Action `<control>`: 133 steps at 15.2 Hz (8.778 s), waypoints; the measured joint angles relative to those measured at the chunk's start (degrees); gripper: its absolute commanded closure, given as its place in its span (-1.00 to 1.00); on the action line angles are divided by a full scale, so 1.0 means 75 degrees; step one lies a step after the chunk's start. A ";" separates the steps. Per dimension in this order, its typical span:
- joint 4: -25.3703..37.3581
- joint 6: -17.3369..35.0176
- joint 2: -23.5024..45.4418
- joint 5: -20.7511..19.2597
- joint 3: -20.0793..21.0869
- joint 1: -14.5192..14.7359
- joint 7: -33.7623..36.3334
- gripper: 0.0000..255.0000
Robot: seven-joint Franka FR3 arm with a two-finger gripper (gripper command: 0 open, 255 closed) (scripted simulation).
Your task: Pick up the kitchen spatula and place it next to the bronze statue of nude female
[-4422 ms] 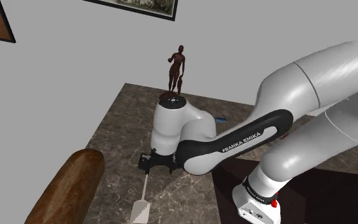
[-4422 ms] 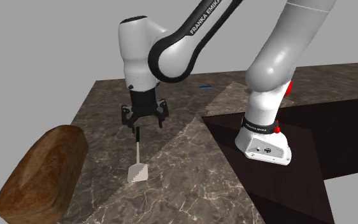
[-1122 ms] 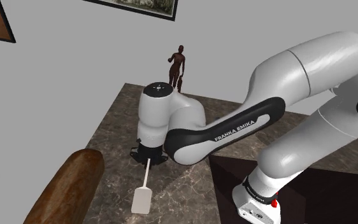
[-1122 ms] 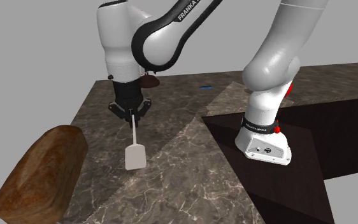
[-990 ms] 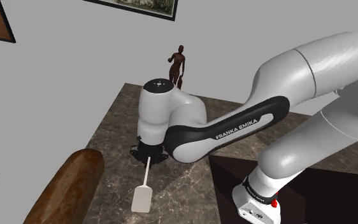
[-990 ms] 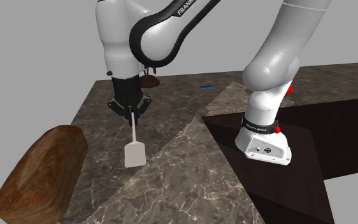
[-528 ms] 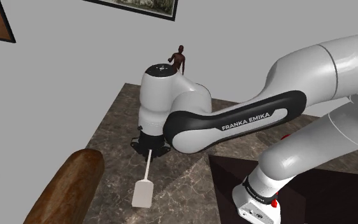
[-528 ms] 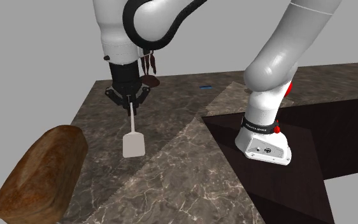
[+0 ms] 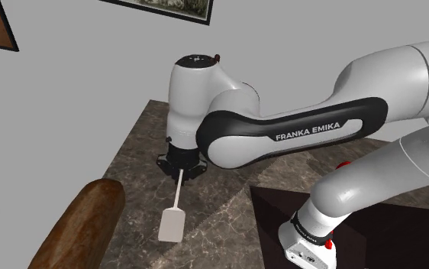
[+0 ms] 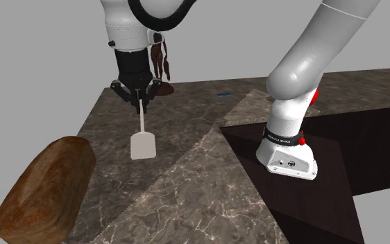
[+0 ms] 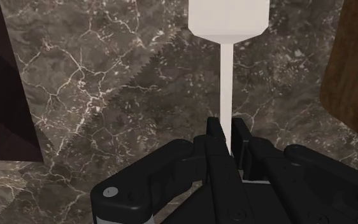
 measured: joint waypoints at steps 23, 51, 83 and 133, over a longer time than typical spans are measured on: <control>0.1965 -0.2434 -0.0512 0.0031 -0.0840 0.0136 -0.0246 1.00; 0.5684 -0.5265 0.0640 -0.0797 -0.0551 -0.0333 0.0290 1.00; 0.8267 -0.5641 0.3593 -0.2918 -0.2562 -0.1686 -0.3522 1.00; 0.4365 -0.1213 0.3976 -0.2796 -0.4501 -0.1359 -0.4564 1.00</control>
